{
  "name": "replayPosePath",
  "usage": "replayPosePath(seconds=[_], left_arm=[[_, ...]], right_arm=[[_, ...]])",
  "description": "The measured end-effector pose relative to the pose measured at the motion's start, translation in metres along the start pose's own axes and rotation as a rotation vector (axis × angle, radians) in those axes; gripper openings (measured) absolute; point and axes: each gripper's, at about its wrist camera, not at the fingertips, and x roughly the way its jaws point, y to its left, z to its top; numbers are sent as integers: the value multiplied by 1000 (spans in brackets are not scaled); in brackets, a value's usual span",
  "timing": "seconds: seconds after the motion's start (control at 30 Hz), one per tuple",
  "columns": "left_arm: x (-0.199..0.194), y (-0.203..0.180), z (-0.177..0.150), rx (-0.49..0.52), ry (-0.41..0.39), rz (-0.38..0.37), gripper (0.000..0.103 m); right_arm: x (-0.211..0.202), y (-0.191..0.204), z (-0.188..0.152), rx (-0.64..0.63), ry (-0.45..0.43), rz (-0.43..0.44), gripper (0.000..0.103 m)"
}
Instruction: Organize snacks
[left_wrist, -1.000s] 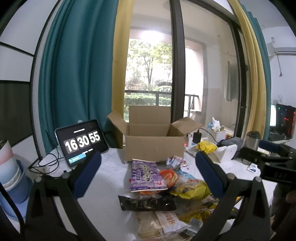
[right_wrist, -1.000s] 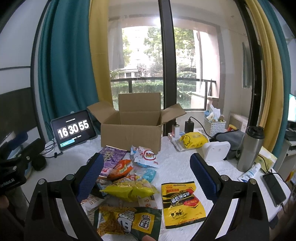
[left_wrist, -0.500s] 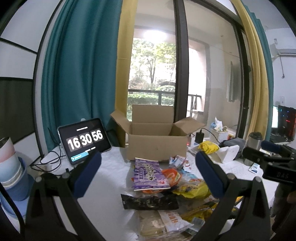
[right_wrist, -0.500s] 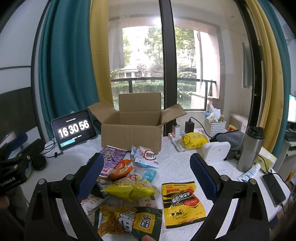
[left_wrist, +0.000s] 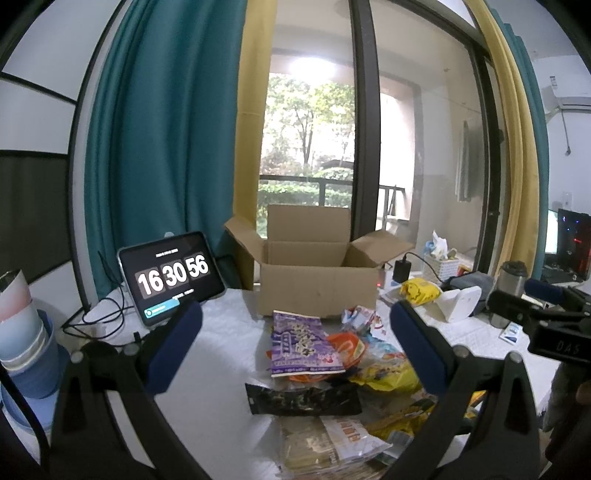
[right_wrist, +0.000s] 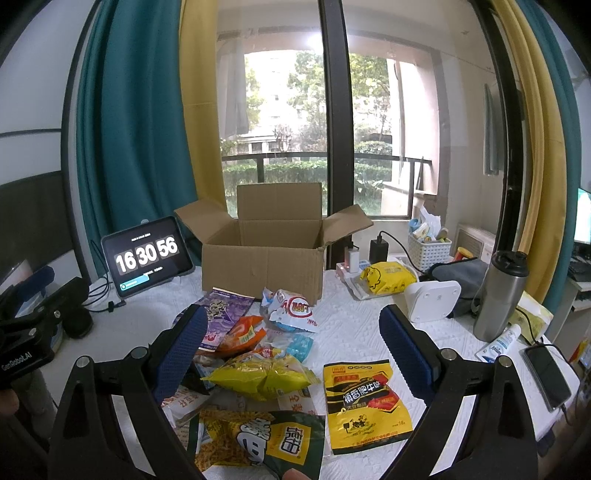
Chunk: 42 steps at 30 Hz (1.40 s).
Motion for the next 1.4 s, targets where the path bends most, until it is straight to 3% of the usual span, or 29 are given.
replayPosePath(seconds=[0.9,1.4], left_arm=[[2,12,-8,-26,15,16,103],[36,62,-30,-122,113,100,103]], right_arm=[[3,12,-7,-17,16,6,97],[61,48,2,-74,140,93,97]])
